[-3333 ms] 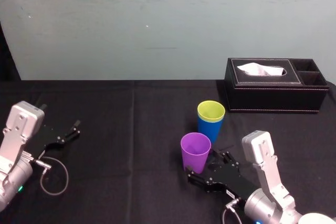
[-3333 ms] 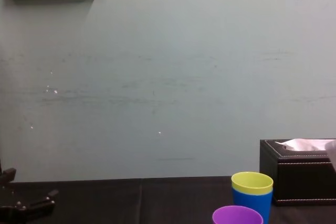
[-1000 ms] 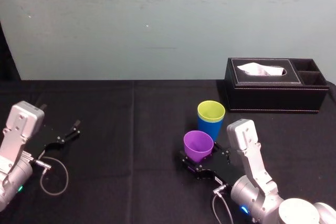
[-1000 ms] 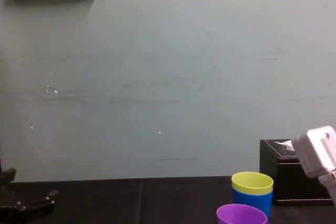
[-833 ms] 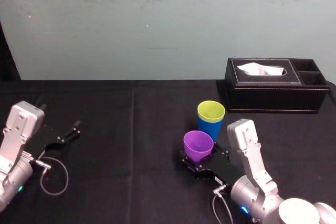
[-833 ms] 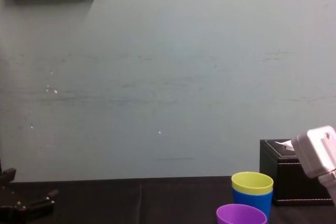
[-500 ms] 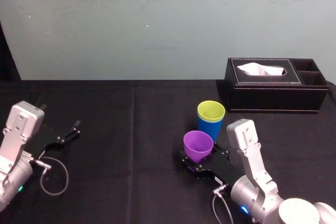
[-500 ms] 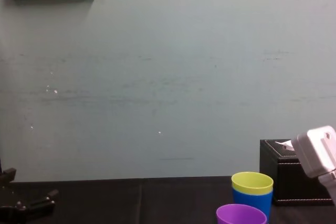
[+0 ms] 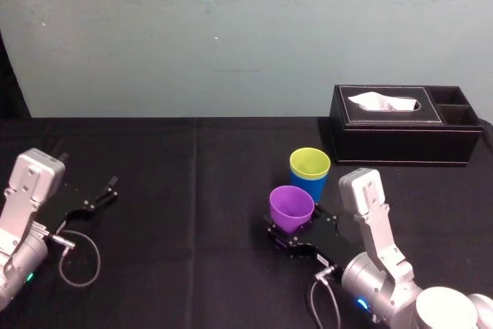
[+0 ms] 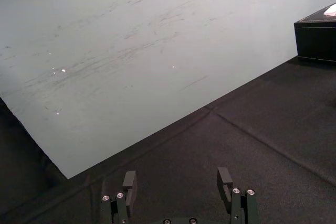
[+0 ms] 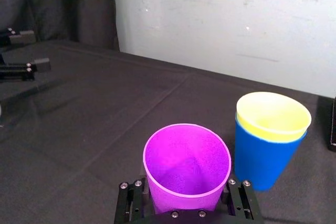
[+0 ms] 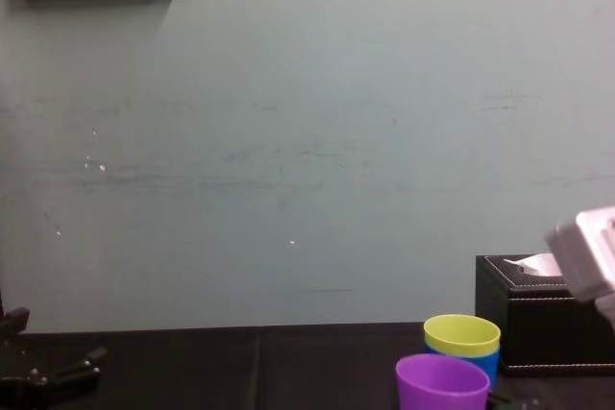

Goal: Stack the three plastic cups sequentially using one hand.

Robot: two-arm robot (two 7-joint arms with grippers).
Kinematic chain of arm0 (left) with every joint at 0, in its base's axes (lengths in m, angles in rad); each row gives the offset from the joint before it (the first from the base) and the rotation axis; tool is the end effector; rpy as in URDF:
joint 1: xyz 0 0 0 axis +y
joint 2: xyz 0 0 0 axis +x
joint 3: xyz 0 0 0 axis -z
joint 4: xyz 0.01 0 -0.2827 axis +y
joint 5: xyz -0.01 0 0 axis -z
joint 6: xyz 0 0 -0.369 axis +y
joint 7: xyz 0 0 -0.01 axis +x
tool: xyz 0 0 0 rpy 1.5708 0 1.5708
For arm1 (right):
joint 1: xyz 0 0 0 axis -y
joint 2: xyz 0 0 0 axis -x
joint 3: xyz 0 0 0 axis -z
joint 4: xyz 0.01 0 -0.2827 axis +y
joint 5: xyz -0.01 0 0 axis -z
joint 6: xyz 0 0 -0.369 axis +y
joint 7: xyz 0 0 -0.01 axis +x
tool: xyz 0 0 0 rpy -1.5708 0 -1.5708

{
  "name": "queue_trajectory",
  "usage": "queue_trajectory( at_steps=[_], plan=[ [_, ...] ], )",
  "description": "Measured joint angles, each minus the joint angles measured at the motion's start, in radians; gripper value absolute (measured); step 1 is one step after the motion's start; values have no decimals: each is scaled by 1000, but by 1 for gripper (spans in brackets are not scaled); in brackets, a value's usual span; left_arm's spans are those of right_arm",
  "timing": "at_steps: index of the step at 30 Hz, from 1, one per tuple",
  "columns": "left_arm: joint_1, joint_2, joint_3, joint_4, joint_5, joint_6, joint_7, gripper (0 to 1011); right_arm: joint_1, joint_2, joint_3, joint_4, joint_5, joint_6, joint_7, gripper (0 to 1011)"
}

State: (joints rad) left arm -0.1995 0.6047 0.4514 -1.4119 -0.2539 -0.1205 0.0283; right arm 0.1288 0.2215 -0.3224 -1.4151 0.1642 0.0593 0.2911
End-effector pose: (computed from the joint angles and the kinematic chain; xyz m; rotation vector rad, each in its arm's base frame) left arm 0.4138 0.0626 -0.3079 0.3046 -0.2850 1.2480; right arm 0.4075 0.0411 -0.3203 -0.1798 0.0531 -0.9991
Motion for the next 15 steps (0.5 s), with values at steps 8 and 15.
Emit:
queue_trajectory(
  at_steps=[8,15],
  plan=[
    [0,0,0,0,0,0,0,1000,-4,24,8,-71,5,43,1,724],
    [0,0,0,0,0,0,0,1000,25,57,18,-147,25,115,24,724]
  ],
)
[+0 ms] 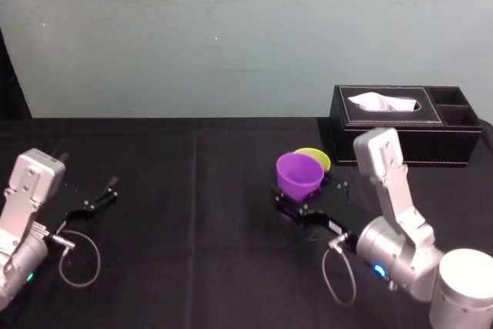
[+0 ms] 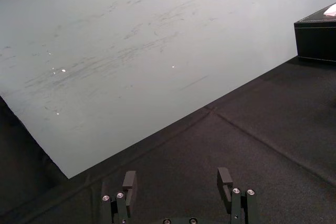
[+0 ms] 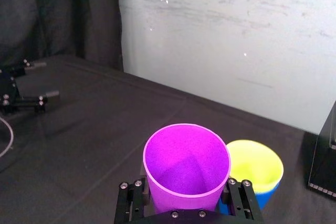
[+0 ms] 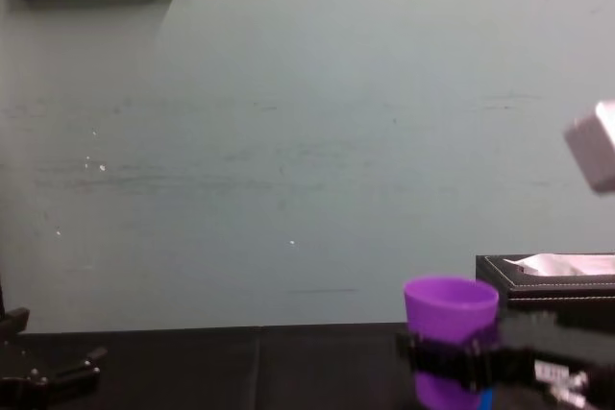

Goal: Stack the three plastic cups sequentially using one hand.

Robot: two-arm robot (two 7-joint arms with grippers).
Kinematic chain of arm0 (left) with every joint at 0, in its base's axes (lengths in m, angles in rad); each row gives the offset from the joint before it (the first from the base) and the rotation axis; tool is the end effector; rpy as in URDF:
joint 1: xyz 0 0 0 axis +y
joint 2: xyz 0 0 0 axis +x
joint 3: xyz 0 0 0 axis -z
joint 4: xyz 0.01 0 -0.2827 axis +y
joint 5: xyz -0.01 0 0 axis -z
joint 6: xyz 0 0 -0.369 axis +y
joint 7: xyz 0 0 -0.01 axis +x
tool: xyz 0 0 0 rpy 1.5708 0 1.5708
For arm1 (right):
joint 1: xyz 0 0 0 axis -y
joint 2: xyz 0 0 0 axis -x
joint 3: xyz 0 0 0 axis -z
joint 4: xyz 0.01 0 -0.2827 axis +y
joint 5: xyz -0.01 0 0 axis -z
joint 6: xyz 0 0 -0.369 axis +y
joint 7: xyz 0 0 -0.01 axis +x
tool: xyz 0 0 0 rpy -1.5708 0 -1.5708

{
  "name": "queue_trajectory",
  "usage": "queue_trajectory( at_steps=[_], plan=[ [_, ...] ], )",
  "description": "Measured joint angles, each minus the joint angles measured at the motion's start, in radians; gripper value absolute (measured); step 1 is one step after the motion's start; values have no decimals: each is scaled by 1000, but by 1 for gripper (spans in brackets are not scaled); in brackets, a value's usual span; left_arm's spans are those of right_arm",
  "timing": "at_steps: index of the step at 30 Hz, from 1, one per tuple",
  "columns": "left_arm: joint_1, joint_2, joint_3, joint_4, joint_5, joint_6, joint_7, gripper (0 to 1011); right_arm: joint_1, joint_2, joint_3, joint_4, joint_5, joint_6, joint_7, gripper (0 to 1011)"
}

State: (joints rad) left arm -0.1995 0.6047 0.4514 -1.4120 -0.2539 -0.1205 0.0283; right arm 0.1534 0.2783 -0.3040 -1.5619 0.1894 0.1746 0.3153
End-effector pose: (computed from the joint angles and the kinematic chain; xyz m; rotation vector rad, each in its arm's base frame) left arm 0.4138 0.0626 -0.3079 0.3045 -0.2850 1.2480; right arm 0.4151 0.0304 -0.2580 -0.1755 0.0010 -0.9772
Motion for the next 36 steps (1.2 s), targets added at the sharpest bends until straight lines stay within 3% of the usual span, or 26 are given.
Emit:
queue_trajectory(
  at_steps=[6,12,24,36],
  plan=[
    [0,0,0,0,0,0,0,1000,47,23,8,-49,24,73,12,724],
    [0,0,0,0,0,0,0,1000,103,29,14,-46,38,110,8,724],
    [0,0,0,0,0,0,0,1000,177,11,16,60,48,102,-17,724],
    [0,0,0,0,0,0,0,1000,210,-7,8,135,46,74,-27,724]
  ],
)
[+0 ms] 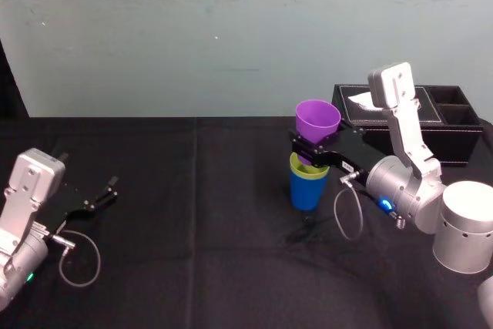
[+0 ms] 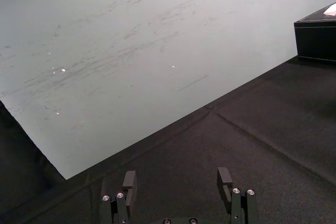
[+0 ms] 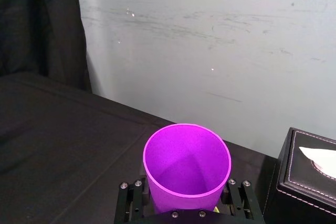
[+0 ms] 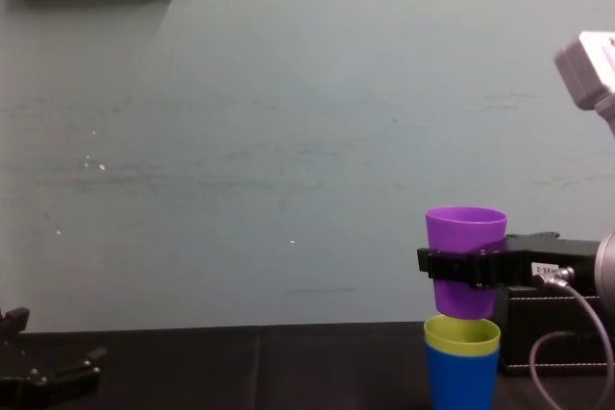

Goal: Stack the three plastic cups sequentially using one hand.

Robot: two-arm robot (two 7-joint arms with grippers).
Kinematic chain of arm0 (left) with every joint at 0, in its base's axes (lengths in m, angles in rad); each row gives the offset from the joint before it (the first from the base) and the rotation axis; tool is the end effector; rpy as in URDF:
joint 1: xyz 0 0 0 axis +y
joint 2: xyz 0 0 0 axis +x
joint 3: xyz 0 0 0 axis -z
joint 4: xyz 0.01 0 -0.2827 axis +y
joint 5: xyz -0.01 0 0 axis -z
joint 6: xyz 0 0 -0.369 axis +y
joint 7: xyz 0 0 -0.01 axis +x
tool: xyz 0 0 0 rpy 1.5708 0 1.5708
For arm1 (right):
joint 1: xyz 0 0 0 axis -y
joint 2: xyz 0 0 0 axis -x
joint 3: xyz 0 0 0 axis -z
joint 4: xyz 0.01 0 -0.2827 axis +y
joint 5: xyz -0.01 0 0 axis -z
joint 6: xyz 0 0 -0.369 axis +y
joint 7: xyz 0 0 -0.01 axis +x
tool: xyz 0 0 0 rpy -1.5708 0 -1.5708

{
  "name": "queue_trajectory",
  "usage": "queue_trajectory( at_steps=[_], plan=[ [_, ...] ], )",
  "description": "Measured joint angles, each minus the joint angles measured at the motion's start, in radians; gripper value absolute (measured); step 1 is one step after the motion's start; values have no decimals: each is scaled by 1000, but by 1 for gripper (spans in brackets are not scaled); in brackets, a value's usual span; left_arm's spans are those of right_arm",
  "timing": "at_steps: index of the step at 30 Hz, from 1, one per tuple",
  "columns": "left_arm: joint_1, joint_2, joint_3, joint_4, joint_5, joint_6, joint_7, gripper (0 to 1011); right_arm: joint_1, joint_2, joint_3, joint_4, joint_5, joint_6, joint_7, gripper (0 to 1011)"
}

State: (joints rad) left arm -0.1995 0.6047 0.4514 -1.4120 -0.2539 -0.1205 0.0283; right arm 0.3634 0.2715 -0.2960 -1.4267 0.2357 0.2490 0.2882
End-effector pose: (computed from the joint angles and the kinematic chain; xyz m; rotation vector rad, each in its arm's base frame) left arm 0.4138 0.0626 -0.3079 0.3045 -0.2850 1.2480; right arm 0.4726 0.0145 -0.2126 -0.1703 0.0019 -1.0586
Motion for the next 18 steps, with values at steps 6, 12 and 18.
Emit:
queue_trajectory(
  at_steps=[6,12,18],
  plan=[
    [0,0,0,0,0,0,0,1000,9,-8,-3,27,-7,-14,-5,724],
    [0,0,0,0,0,0,0,1000,15,-14,-4,49,-15,-23,-8,724],
    [0,0,0,0,0,0,0,1000,18,-21,-5,72,-18,-30,-8,724]
  ],
)
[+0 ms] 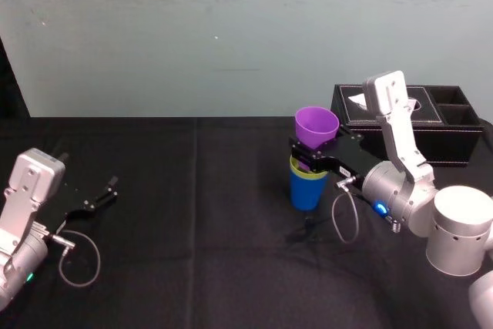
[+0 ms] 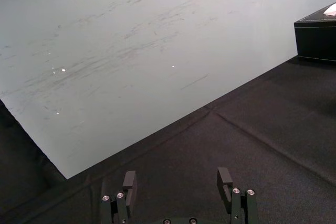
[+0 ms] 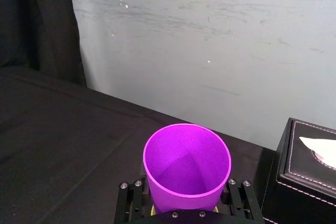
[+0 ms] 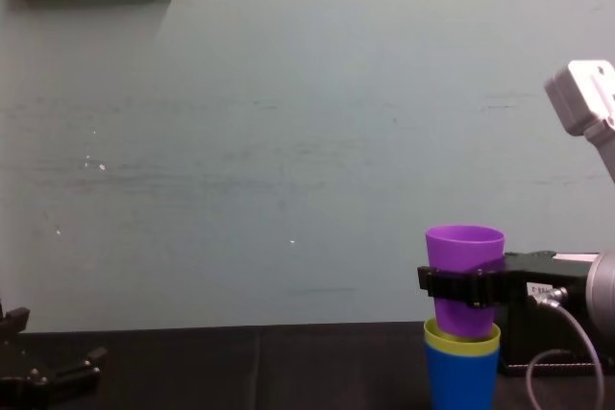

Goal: Stack the three plastic cups sequentially using one hand.

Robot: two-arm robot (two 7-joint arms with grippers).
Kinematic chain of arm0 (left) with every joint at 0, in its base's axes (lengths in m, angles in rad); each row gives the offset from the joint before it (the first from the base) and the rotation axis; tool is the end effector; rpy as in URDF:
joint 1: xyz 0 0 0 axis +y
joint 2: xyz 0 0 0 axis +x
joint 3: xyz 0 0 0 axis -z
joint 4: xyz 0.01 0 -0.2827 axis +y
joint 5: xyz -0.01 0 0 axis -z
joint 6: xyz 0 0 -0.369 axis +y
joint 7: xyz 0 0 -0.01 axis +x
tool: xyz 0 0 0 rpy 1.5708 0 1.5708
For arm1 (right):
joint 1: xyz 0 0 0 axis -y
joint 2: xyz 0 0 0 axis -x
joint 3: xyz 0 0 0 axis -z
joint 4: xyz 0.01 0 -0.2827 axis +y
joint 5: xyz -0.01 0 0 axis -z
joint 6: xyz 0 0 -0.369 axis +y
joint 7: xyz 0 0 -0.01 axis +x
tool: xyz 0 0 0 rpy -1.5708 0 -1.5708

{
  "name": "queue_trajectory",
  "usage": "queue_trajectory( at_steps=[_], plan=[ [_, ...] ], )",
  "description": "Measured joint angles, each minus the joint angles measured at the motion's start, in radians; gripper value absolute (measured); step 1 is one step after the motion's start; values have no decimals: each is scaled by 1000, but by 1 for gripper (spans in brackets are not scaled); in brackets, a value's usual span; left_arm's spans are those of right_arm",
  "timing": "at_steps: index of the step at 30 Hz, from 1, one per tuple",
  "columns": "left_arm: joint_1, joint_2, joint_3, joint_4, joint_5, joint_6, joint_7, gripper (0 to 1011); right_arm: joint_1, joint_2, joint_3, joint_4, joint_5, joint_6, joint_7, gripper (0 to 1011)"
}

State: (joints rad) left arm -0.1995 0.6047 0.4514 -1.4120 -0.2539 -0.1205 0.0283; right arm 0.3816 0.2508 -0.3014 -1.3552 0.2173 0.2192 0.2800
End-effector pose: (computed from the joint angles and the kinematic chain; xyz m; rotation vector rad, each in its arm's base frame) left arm 0.4138 0.0626 -0.3079 0.3045 -0.2850 1.2480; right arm 0.4802 0.0158 -0.2294 -0.1855 0.0128 -1.0757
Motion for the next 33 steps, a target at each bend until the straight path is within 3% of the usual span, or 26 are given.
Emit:
queue_trajectory(
  at_steps=[22,33],
  plan=[
    [0,0,0,0,0,0,0,1000,0,-6,-2,31,-13,-7,2,728],
    [0,0,0,0,0,0,0,1000,0,-5,-1,29,-12,-6,2,1000]
  ],
)
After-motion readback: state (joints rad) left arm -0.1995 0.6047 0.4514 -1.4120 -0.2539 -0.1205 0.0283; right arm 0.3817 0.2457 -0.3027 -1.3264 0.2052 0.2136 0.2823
